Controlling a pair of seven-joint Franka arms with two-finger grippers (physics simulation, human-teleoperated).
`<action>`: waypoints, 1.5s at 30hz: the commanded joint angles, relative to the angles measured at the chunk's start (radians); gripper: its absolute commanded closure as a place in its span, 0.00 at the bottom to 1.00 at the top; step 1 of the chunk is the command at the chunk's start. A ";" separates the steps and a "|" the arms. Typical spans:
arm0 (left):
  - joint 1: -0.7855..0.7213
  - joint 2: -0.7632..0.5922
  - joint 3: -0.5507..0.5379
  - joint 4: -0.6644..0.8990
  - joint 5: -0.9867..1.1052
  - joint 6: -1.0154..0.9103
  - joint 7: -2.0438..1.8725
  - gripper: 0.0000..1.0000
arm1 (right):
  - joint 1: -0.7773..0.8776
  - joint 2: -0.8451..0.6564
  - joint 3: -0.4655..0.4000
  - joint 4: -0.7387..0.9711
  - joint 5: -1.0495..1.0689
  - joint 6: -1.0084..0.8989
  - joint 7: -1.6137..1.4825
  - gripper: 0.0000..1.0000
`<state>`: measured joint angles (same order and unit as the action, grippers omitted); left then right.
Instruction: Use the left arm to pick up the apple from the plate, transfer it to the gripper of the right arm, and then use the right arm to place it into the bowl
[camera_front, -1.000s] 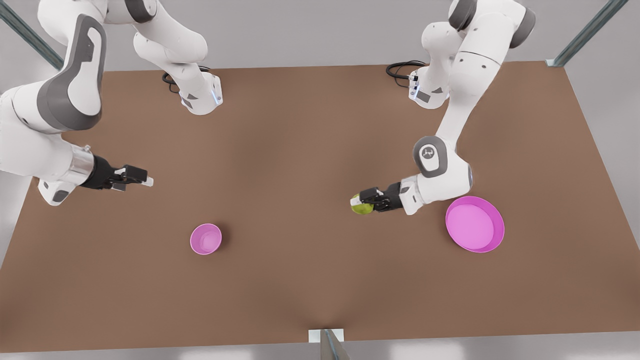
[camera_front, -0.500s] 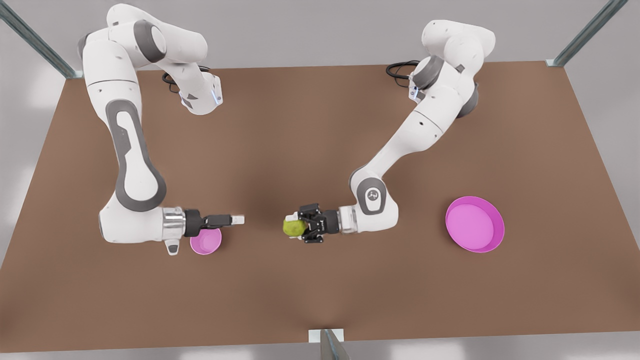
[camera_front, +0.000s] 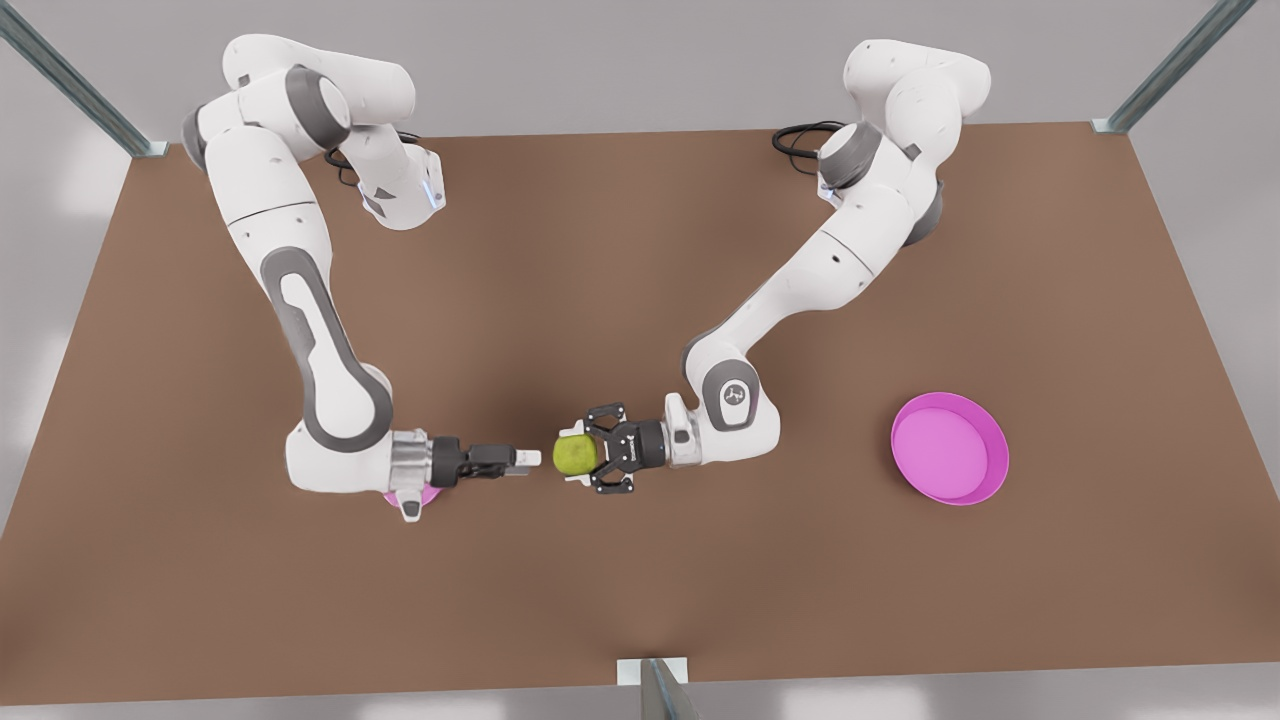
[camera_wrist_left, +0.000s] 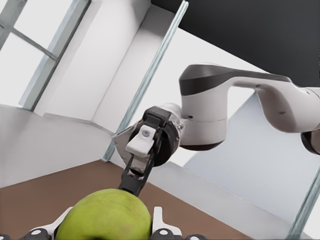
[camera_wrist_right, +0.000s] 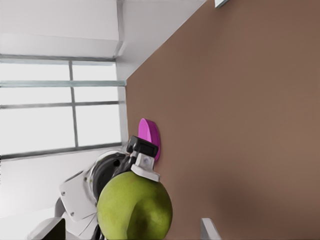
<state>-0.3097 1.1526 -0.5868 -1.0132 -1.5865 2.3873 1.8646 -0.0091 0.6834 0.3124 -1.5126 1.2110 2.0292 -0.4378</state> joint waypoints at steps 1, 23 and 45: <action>0.000 0.004 -0.007 0.002 0.000 -0.005 0.423 0.30 | 0.001 -0.001 0.011 -0.011 0.036 0.080 -0.329 0.00; 0.004 0.019 -0.018 0.008 0.000 -0.005 0.436 0.29 | 0.051 -0.025 0.059 -0.098 0.082 0.226 -0.427 0.00; 0.003 0.025 -0.021 0.008 -0.032 -0.005 0.438 0.01 | 0.083 -0.021 0.067 -0.098 0.119 0.272 -0.440 0.25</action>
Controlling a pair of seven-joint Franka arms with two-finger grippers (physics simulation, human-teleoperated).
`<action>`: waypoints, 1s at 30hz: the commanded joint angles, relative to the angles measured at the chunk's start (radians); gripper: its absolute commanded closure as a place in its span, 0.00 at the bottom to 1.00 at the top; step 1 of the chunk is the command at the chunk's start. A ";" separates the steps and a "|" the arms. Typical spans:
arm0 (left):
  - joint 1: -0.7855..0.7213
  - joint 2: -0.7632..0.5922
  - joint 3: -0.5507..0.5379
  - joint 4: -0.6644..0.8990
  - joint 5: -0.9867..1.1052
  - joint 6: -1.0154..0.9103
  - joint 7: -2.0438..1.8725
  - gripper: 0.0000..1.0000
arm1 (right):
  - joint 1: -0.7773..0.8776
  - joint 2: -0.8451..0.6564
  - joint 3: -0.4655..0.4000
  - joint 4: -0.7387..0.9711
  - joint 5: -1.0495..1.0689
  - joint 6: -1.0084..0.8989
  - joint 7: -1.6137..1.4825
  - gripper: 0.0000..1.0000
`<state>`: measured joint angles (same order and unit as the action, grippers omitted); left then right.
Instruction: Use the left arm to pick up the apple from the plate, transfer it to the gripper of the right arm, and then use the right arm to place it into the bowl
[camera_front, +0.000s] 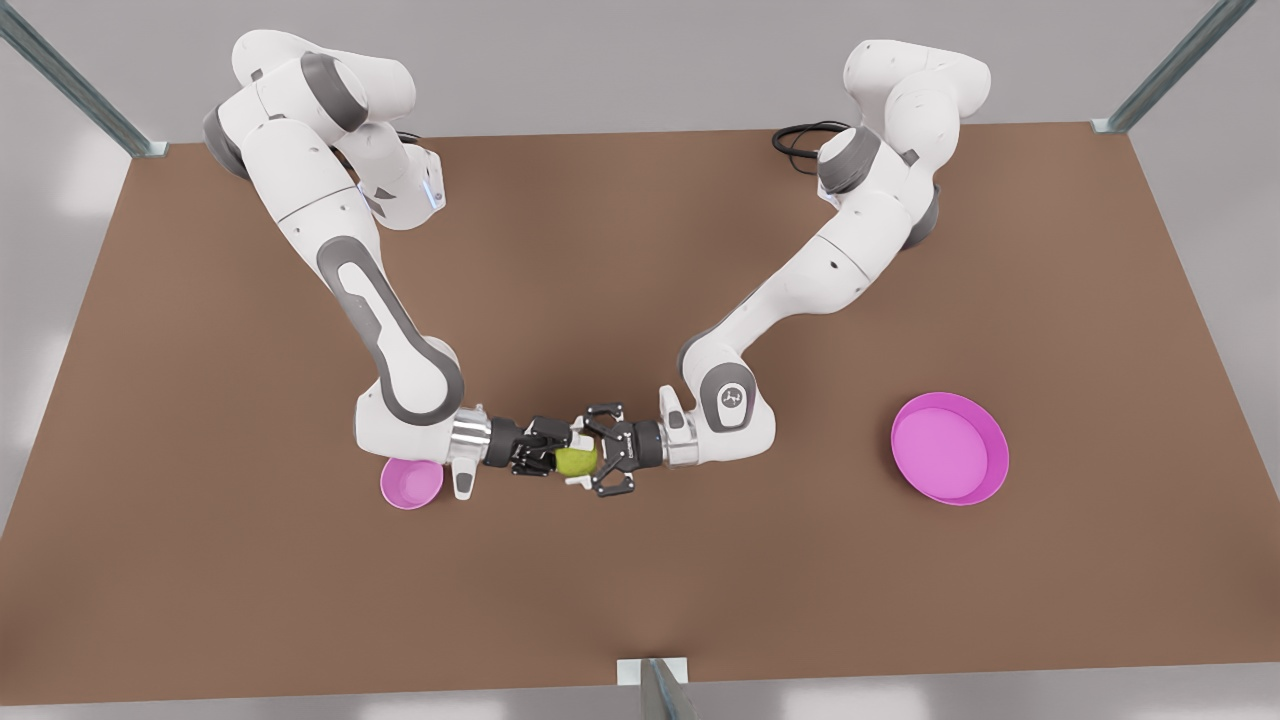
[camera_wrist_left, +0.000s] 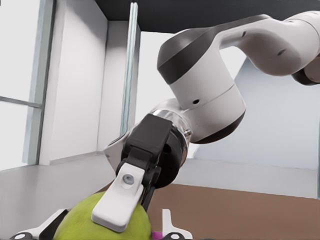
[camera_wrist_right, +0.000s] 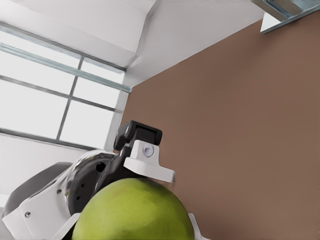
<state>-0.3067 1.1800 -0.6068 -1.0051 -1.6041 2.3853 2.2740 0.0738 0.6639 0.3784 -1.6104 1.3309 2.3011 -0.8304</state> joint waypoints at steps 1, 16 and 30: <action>0.000 -0.002 -0.001 0.000 -0.014 -0.003 0.029 0.01 | 0.000 -0.001 0.000 0.000 -0.001 0.000 -0.047 0.25; 0.018 0.012 0.004 -0.001 -0.014 -0.005 0.025 0.01 | -0.121 -0.014 0.000 -0.049 -0.062 -0.154 -0.119 0.25; 0.933 -0.615 0.016 -0.480 1.395 -0.699 -1.170 0.00 | -0.385 -0.024 -0.012 0.041 -0.723 -0.417 -0.114 0.25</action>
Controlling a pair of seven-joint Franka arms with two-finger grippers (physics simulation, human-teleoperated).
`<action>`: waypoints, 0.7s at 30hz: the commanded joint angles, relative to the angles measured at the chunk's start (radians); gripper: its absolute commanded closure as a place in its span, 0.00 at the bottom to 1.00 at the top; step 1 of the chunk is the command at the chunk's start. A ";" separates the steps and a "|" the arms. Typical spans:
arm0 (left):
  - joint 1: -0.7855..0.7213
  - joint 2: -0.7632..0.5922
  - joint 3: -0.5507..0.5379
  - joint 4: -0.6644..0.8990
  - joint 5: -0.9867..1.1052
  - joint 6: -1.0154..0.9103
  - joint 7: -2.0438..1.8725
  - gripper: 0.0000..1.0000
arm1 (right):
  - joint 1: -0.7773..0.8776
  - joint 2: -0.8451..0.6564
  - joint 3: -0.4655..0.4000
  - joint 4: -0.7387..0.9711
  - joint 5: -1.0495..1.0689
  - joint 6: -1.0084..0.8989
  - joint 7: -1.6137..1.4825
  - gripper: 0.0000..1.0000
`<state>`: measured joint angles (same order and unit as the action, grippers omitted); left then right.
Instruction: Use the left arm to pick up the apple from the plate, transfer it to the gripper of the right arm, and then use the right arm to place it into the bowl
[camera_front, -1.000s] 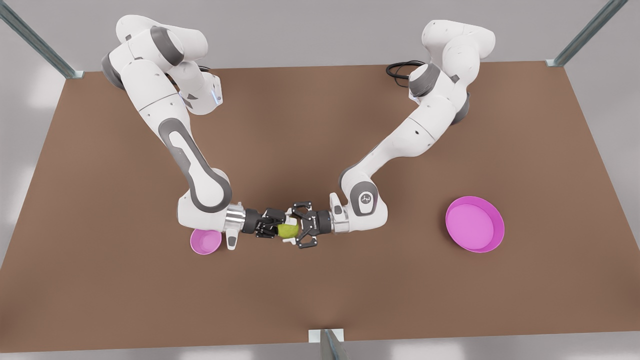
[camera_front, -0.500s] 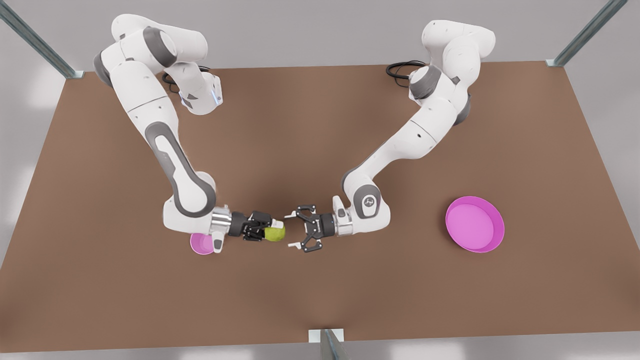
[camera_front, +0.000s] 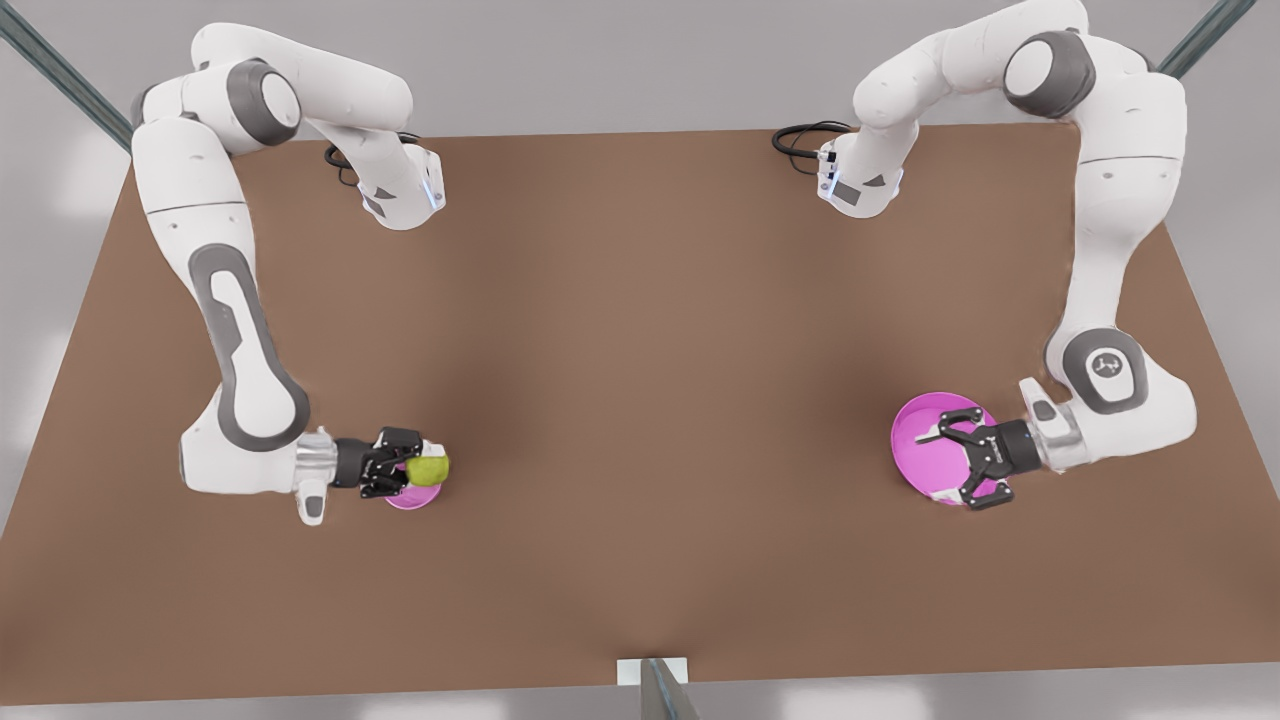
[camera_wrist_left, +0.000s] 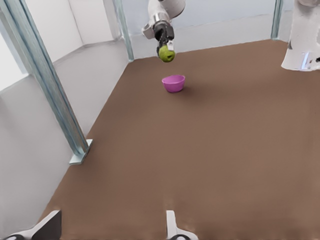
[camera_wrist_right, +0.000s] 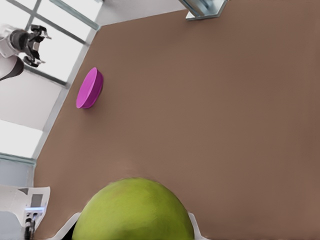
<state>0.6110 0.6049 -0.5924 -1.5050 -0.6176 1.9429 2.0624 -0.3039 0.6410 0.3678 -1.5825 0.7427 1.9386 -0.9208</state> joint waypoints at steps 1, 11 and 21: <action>-0.008 -0.051 -0.009 0.132 0.559 -0.407 -1.211 0.00 | -0.018 -0.001 -0.001 0.025 -0.180 -0.055 -0.023 0.25; -0.661 -0.560 0.627 0.004 0.628 -0.405 -2.107 0.00 | -0.023 0.072 -0.001 0.064 -0.290 0.020 -0.039 0.24; -0.654 -0.522 0.628 0.049 0.627 -0.424 -2.112 0.00 | -0.030 0.111 -0.004 0.058 -0.347 0.076 -0.112 0.21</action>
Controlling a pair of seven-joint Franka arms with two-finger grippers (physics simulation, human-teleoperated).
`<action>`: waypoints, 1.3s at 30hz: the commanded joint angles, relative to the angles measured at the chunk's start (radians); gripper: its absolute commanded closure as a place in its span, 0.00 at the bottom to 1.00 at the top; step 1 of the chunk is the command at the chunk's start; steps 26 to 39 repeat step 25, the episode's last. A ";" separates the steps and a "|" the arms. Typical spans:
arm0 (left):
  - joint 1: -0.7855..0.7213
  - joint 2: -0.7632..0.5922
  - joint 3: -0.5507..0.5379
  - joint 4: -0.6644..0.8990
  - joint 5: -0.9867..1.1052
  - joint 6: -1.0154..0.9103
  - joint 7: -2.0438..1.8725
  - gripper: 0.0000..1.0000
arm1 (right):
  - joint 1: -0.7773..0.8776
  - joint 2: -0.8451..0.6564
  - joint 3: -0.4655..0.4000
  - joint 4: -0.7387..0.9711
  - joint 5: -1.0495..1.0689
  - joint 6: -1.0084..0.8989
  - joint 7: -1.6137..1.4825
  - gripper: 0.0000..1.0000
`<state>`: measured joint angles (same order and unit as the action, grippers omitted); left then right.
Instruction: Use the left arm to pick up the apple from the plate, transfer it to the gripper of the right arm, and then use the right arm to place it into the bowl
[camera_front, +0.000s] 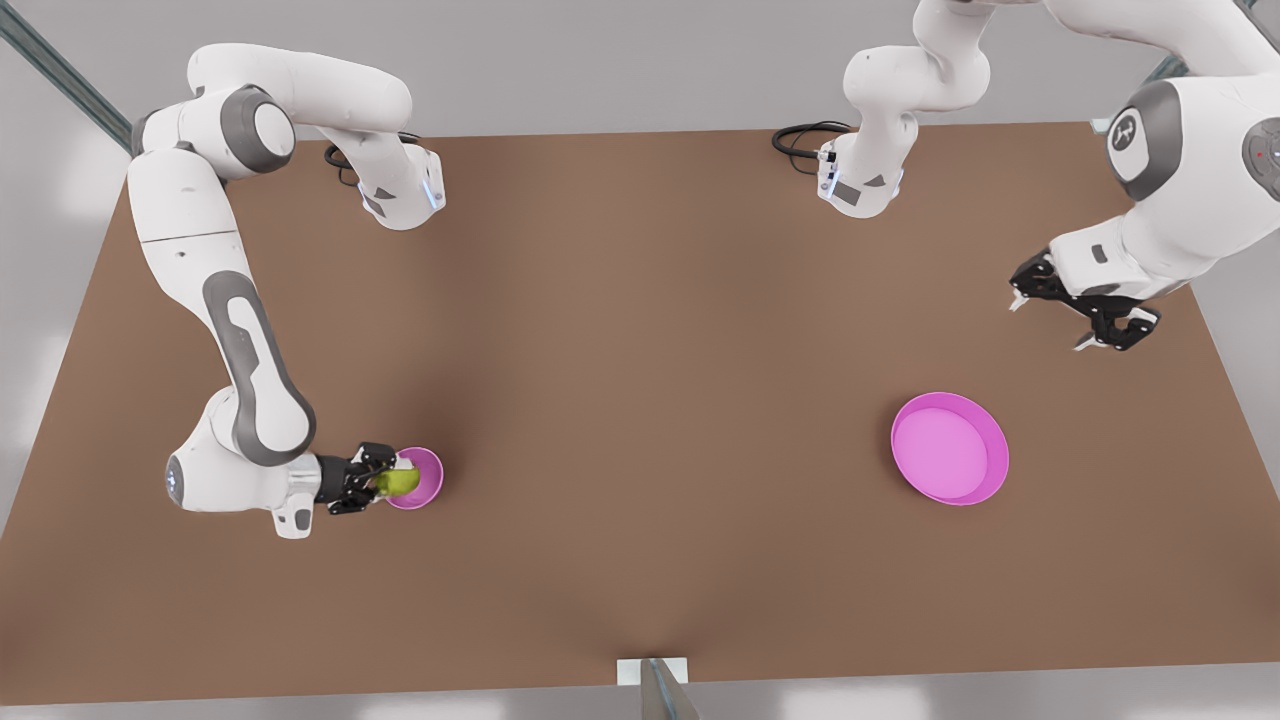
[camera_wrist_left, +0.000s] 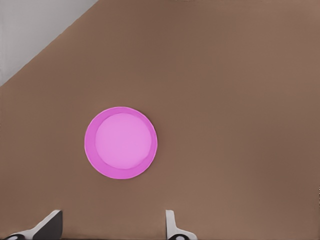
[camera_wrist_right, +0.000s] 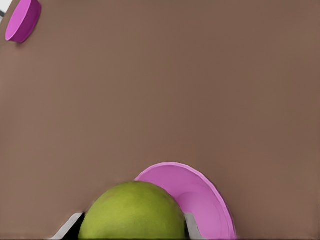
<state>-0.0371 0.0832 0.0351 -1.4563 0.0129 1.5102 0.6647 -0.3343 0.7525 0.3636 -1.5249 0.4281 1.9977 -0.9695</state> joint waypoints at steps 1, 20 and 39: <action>-0.006 0.000 0.000 0.001 -0.004 0.008 -0.715 0.00 | 0.000 -0.001 0.000 0.000 -0.055 0.016 -0.063 0.21; -0.009 0.000 -0.003 0.013 -0.007 0.007 -0.715 0.00 | 0.403 -0.630 -0.371 0.060 -0.482 -0.441 0.974 0.00; -0.017 0.018 -0.004 0.044 -0.005 0.005 -0.715 0.00 | 0.403 -0.594 -0.371 0.087 -0.465 -0.501 1.025 0.00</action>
